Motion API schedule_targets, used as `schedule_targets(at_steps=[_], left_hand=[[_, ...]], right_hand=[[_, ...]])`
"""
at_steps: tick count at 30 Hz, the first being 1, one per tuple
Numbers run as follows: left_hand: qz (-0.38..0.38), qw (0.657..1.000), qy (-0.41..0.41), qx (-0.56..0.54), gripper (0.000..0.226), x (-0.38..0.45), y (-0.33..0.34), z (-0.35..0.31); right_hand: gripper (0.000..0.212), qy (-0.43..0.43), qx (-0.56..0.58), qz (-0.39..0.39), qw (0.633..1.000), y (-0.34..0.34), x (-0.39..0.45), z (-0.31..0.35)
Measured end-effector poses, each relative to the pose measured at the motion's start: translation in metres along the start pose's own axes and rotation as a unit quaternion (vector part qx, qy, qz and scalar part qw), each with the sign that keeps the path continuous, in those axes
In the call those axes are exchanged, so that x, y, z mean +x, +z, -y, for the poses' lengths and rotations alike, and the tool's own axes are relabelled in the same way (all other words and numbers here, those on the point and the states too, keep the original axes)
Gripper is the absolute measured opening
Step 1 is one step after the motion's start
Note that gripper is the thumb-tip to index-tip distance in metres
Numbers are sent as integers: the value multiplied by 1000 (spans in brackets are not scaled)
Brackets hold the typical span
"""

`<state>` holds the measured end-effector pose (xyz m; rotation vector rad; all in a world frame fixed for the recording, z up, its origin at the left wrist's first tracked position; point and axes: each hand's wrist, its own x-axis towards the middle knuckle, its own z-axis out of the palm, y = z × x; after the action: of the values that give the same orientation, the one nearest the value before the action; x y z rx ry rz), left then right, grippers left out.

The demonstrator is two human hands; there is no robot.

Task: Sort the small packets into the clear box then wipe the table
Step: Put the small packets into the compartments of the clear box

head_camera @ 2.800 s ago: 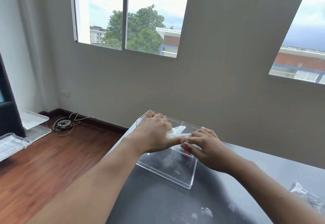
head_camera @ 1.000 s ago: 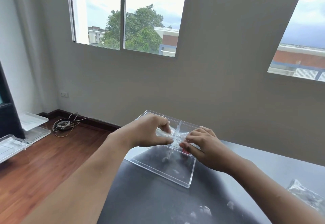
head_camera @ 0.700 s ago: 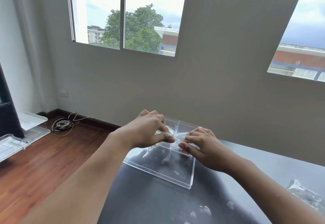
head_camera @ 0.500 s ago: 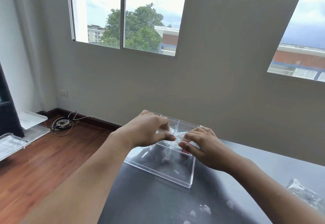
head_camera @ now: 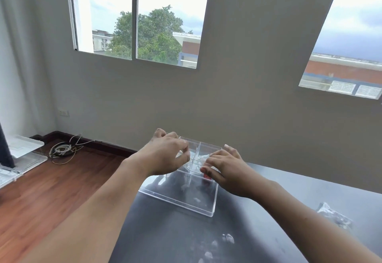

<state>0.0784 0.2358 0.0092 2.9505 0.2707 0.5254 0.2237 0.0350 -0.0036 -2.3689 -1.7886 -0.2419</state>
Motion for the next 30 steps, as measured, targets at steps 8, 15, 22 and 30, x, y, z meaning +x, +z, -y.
schedule_targets(at_steps=[8,15,22,30], left_hand=[[-53,996,-29,-70,15,-3,-14,-8],[23,993,5,-112,17,-3,-6,-1],[-106,986,-9,-128,11,-3,-7,-5],[-58,992,-22,-113,10,-3,-10,-11]], right_hand=[[42,14,-26,1,1000,-4,-2,11],[42,21,-31,1,999,-4,-3,14],[41,28,-26,0,999,-6,-3,11],[39,20,-6,1,1000,-4,-5,4]])
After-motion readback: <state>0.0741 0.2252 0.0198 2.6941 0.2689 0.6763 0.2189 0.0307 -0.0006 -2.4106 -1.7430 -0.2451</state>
